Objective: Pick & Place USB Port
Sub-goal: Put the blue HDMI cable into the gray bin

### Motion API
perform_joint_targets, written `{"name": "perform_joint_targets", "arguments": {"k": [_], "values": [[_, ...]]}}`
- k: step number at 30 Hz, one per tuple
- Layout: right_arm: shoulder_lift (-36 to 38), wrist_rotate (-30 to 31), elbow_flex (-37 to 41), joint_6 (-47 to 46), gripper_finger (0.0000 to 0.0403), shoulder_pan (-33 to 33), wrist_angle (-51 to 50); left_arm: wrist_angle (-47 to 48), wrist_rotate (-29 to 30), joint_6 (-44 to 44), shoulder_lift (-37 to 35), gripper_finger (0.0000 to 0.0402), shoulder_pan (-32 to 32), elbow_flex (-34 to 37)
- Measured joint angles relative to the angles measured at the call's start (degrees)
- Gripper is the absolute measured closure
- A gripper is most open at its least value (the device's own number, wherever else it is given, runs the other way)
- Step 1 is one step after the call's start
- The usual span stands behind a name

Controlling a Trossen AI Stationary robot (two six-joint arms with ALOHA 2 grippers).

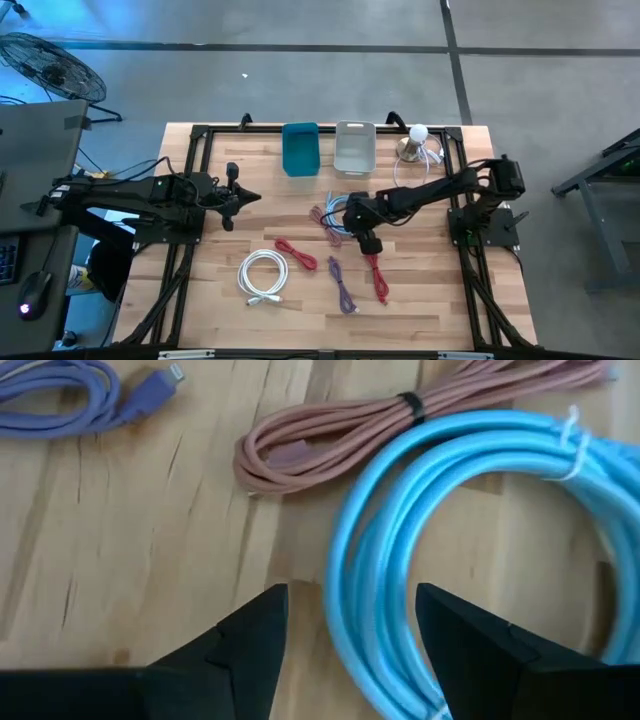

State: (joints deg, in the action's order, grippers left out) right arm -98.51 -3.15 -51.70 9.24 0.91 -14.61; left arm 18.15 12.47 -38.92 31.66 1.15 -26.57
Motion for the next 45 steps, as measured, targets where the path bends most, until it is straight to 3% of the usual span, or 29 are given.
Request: {"name": "perform_joint_targets", "arguments": {"k": [18, 23, 30, 36, 45], "values": [[-6.4, -7.7, -0.2, -1.7, 0.0189, -1.3, 5.9, 0.0, -1.6, 0.2, 0.0, 0.0401, 0.0, 0.0], [-6.6, -6.9, -0.2, -1.5, 0.023, -1.3, 7.4, 0.0, -1.6, 0.2, 0.0, 0.0401, 0.0, 0.0], [-6.8, -7.9, -0.1, -1.3, 0.0343, -1.4, 8.5, 0.1, -2.7, 0.2, 0.0, 0.0401, 0.0, 0.0], [-6.9, -8.6, -0.1, -1.5, 0.0344, -1.1, 8.9, 0.5, -2.7, 0.4, 0.0, 0.0401, 0.0, 0.0], [-5.3, -2.8, 0.1, -1.4, 0.0344, -0.4, 10.2, 1.7, -3.0, 1.2, 0.0, 0.0401, 0.0, 0.0]]}}
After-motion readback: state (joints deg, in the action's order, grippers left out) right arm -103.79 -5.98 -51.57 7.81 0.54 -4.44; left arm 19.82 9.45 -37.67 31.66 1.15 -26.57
